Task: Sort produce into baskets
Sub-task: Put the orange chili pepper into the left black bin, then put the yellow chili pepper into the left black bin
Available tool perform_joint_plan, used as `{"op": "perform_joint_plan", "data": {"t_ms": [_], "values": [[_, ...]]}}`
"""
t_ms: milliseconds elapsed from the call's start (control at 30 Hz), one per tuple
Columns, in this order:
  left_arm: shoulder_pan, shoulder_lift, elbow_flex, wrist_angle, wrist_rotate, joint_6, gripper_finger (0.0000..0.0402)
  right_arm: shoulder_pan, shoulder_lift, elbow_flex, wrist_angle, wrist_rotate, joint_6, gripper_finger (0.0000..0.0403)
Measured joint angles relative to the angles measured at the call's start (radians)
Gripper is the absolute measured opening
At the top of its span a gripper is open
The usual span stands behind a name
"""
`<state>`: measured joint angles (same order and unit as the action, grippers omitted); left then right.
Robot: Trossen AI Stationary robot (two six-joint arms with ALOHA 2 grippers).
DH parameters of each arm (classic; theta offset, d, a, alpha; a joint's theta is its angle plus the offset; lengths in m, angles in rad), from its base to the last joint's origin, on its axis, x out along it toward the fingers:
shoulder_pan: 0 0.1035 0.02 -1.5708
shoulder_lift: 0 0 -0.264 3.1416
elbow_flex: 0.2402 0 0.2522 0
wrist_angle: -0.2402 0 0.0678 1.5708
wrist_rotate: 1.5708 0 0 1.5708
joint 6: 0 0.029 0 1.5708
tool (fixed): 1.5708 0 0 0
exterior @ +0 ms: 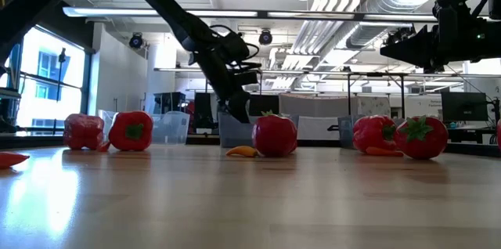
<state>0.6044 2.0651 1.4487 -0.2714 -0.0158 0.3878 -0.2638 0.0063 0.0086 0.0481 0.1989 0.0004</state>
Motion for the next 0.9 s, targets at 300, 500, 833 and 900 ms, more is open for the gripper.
{"op": "perform_joint_plan", "data": {"t_ms": [300, 500, 833, 900], "values": [[0.000, -0.008, 0.000, -0.006, 0.000, 0.003, 0.0094, 0.000, 0.000, 0.000, 0.000, 0.000, 0.000, 0.0000], [-0.006, -0.049, -0.006, 0.009, 0.055, 0.008, 0.0045, 0.000, 0.000, 0.000, 0.000, 0.000, 0.000, 0.0000], [-0.093, -0.110, -0.013, -0.058, 0.156, 0.054, 0.0003, 0.000, 0.000, 0.000, 0.000, 0.000, 0.000, 0.0000], [-0.120, -0.124, -0.013, -0.099, 0.155, 0.061, 0.0001, 0.000, 0.000, 0.000, 0.000, 0.000, 0.000, 0.0000]]}}
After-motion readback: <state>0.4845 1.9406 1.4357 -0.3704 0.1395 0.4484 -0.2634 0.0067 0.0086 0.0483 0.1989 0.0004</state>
